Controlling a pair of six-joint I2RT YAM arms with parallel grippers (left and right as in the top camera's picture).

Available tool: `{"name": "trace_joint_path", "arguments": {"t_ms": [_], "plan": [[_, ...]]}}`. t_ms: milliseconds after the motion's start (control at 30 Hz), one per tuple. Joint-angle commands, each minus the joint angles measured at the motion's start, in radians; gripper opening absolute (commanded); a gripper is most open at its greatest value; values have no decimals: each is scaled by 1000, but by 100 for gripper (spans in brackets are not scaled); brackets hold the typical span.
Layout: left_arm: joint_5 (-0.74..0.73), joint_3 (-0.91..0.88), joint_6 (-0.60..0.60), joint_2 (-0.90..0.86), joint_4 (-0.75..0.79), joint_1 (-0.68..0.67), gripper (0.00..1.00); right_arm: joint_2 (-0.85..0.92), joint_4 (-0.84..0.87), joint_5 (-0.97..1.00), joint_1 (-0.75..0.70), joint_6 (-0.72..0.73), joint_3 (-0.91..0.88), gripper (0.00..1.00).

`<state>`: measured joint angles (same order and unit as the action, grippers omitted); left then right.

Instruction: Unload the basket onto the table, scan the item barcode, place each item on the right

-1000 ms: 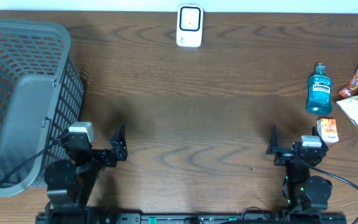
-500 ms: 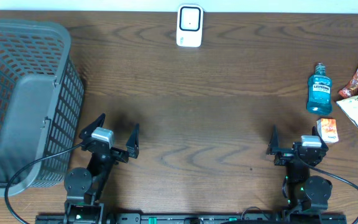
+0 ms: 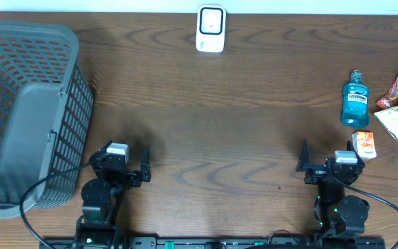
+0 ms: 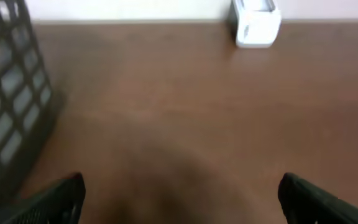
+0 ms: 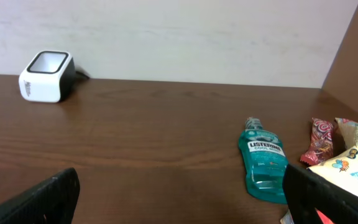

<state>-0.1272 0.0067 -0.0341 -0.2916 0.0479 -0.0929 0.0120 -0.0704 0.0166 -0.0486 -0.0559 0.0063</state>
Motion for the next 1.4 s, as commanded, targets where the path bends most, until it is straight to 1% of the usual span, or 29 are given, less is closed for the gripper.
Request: {"name": "trace_joint_path", "arguments": {"t_ms": [0,67,333,567,900,1367], "plan": [[29,-3,-14,3,-68,-2,99,-2,-5,-8,-3,-9,-1,99],[29,-3,-14,3,-112,-2,99,-3,-5,-8,-3,-9,-1,99],[27,-3,-14,24,-111,-2,99,-2,-5,-8,-3,-9,-1,99],[24,-3,-10,162,-111,-2,99,-3,-4,-8,-3,-9,-1,99],[24,-3,-10,290,-108,-2,99,-2,-5,-8,-3,-9,-1,99],[24,-3,-11,291,-111,-2,99,-3,-4,-8,-3,-9,-1,99]]}}
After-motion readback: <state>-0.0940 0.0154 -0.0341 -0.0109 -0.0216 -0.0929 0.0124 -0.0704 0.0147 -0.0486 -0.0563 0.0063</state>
